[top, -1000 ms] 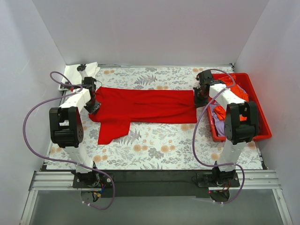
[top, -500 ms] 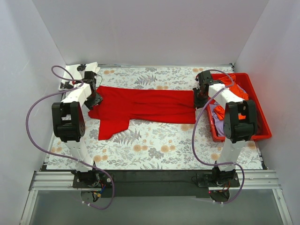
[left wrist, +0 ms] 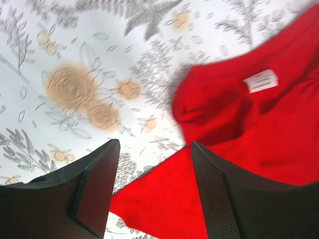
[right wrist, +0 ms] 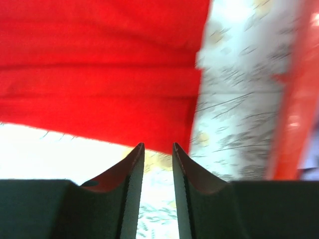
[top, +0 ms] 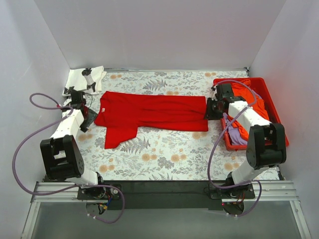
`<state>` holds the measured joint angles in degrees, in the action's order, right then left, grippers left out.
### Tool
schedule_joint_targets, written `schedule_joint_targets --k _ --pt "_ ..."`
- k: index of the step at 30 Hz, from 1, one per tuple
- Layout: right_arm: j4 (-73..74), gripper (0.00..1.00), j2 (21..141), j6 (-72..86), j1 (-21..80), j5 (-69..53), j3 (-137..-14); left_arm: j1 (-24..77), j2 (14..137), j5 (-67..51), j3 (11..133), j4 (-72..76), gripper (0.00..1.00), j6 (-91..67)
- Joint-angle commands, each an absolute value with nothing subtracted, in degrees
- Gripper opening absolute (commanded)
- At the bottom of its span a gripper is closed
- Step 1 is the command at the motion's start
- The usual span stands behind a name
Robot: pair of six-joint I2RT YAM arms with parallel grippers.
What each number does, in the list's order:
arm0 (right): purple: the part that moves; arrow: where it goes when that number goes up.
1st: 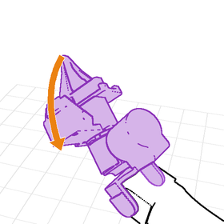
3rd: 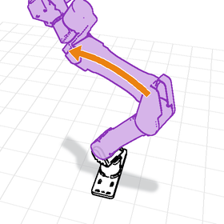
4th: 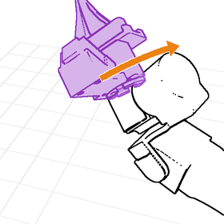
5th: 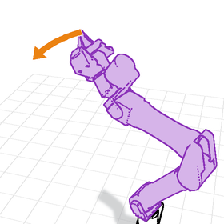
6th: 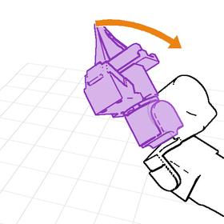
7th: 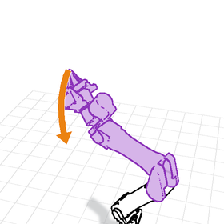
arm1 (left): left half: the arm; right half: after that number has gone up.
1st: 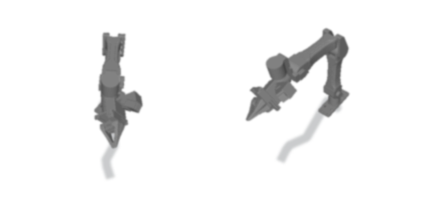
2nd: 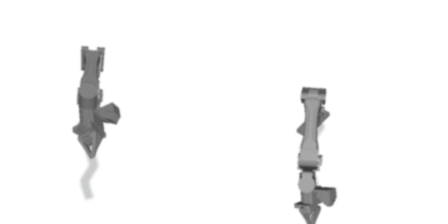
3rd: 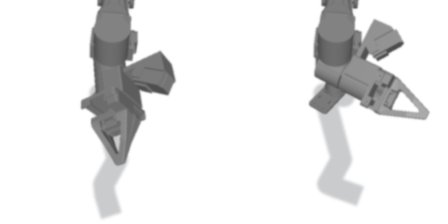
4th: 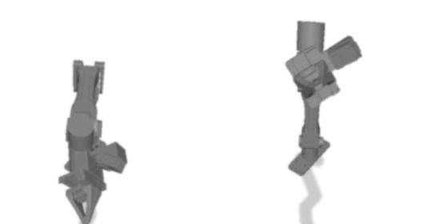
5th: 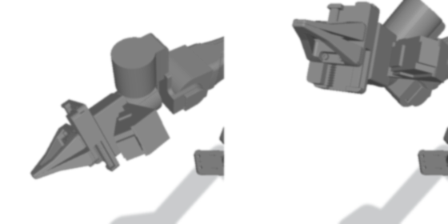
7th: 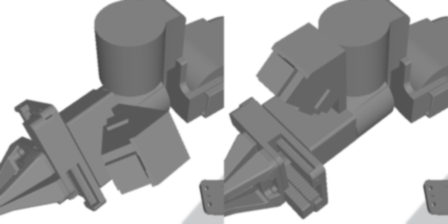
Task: Fold and stack the t-shirts
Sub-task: Fold the tshirt
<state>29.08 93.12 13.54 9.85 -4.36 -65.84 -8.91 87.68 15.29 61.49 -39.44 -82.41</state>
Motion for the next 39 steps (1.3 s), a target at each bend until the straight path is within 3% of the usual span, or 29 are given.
schedule_joint_targets --k 1,13,23,30,31,34,39 --pt "22.3 0.34 90.4 17.0 9.8 -13.3 -60.4 -10.6 83.1 9.9 54.5 -34.5 0.58 -85.7" --pt "13.7 0.32 91.1 19.1 9.8 -17.9 -53.1 -11.7 83.5 4.0 52.4 -30.5 0.57 -88.2" --pt "10.6 0.32 94.4 19.9 8.9 -17.8 -52.0 -11.7 91.3 5.2 55.3 -26.5 0.51 -88.9" --pt "10.9 0.31 97.1 19.3 6.6 -15.7 -49.7 -11.7 95.9 8.2 55.5 -26.5 0.28 -86.7" --pt "11.2 0.32 97.2 19.2 6.2 -15.6 -49.2 -11.7 96.1 9.6 55.7 -27.0 0.18 -86.5" --pt "14.1 0.32 97.2 17.7 4.7 -13.7 -48.3 -11.8 96.1 13.8 57.0 -30.6 0.0 -85.8" --pt "20.7 0.32 95.1 15.1 2.9 -8.2 -47.9 -11.9 93.5 23.8 58.4 -40.2 0.0 -84.9"
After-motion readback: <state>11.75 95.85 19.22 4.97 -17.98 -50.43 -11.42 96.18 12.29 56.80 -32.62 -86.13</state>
